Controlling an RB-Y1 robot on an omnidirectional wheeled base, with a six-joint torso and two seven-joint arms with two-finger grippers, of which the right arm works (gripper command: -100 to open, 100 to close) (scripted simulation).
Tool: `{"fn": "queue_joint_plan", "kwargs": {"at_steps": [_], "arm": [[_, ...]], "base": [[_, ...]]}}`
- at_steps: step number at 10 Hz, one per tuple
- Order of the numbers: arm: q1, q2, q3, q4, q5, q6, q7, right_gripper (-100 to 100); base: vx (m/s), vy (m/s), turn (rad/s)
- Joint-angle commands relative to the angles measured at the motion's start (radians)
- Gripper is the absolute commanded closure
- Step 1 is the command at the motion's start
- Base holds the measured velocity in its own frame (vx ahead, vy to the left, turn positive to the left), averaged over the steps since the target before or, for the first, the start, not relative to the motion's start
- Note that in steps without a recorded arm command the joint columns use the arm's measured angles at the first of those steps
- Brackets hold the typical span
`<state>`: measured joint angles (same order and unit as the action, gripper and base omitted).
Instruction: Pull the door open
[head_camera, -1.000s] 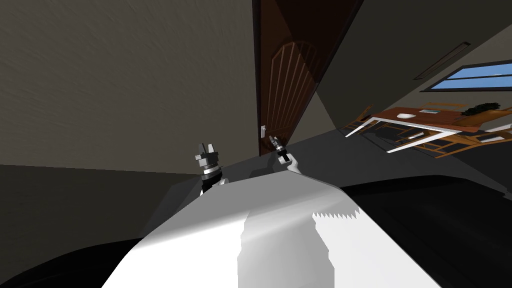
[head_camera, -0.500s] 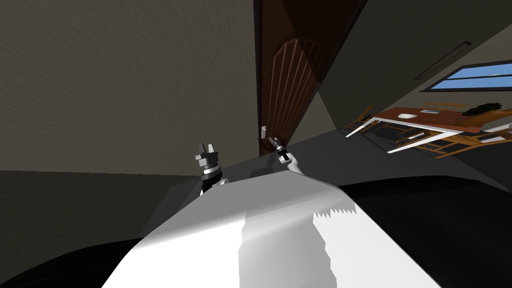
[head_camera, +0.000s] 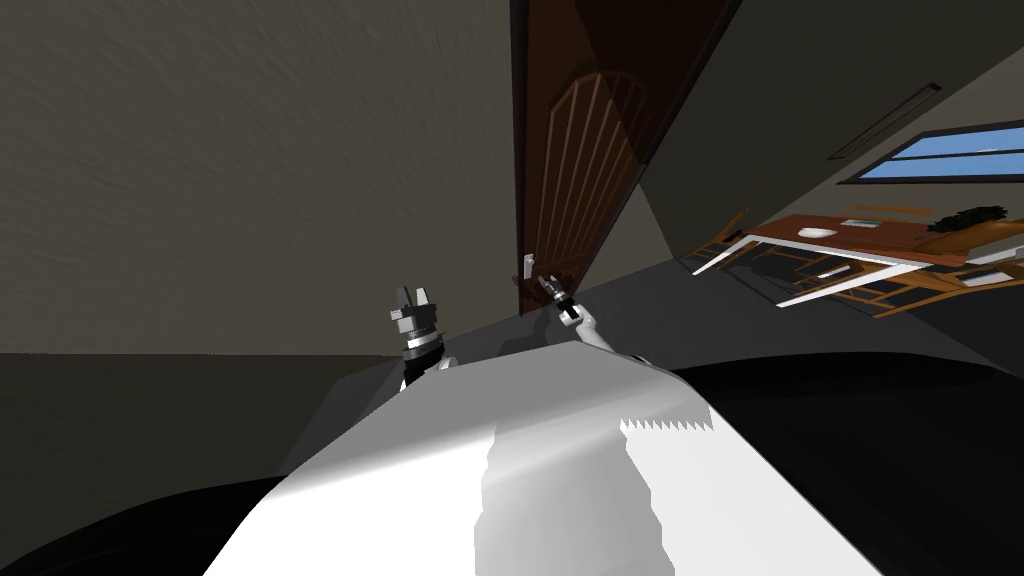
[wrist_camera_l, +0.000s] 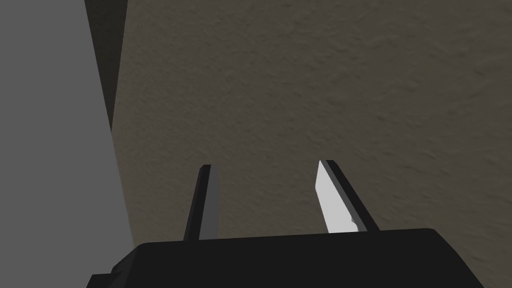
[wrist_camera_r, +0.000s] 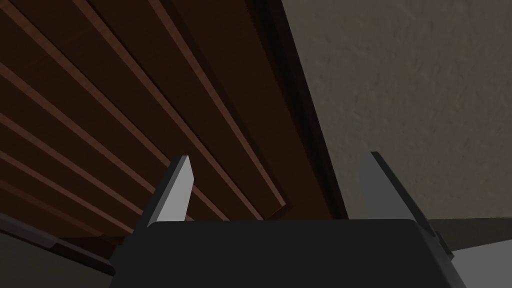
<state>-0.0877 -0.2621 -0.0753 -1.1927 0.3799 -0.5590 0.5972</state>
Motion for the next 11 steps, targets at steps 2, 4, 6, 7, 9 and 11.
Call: {"fn": "queue_joint_plan", "kwargs": {"at_steps": [2, 4, 6, 7, 9, 11], "arm": [[-0.024, -0.009, -0.006, 0.052, 0.018, -0.009, 0.030, -100], [-0.054, -0.023, -0.014, 0.117, 0.042, -0.020, 0.064, -100], [-0.080, -0.035, -0.021, 0.173, 0.063, -0.028, 0.095, -100], [-0.093, -0.041, -0.024, 0.201, 0.073, -0.033, 0.110, -100], [-0.116, -0.052, -0.030, 0.250, 0.091, -0.040, 0.136, -100], [-0.137, -0.061, -0.036, 0.294, 0.107, -0.047, 0.160, -100]], "base": [[0.058, 0.006, -0.010], [0.071, 0.011, -0.012], [0.097, 0.032, -0.012], [0.093, 0.024, -0.013], [0.093, 0.016, -0.011], [0.085, 0.006, -0.008]]}}
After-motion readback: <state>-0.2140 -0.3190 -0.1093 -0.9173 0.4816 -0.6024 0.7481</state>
